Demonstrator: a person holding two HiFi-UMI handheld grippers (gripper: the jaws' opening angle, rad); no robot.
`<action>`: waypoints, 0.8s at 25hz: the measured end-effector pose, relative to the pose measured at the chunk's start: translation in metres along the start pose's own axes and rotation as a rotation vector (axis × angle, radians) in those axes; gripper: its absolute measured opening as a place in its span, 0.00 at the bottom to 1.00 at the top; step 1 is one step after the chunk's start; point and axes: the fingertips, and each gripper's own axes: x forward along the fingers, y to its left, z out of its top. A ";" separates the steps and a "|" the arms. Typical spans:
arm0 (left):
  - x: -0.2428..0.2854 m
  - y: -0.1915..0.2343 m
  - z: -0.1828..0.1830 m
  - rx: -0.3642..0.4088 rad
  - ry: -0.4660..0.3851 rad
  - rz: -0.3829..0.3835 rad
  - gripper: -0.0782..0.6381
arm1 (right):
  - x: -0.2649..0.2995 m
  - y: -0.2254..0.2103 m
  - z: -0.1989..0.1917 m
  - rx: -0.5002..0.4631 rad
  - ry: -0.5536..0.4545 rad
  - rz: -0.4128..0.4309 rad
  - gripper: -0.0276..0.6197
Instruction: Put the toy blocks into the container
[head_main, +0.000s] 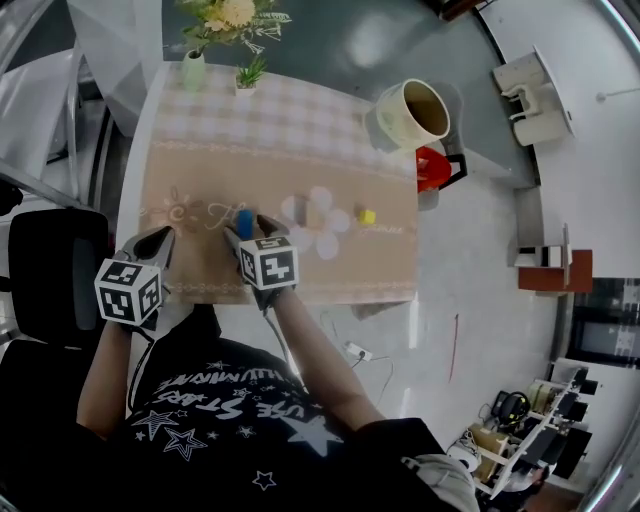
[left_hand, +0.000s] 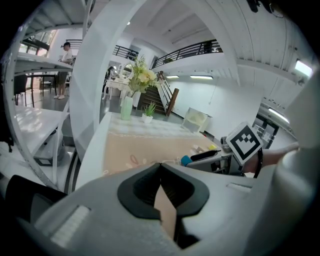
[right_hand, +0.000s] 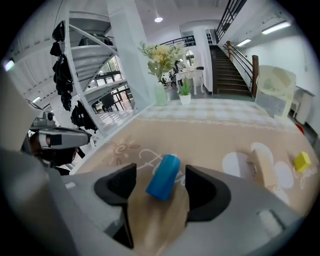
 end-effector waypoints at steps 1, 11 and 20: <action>0.002 0.002 0.001 0.000 0.001 -0.002 0.12 | 0.002 -0.001 0.000 -0.001 0.007 -0.007 0.51; 0.014 0.009 0.009 0.009 0.010 -0.026 0.12 | 0.014 -0.002 -0.003 -0.054 0.096 -0.050 0.33; 0.012 0.014 0.019 0.029 0.002 -0.044 0.12 | 0.008 0.004 0.005 -0.072 0.097 -0.045 0.27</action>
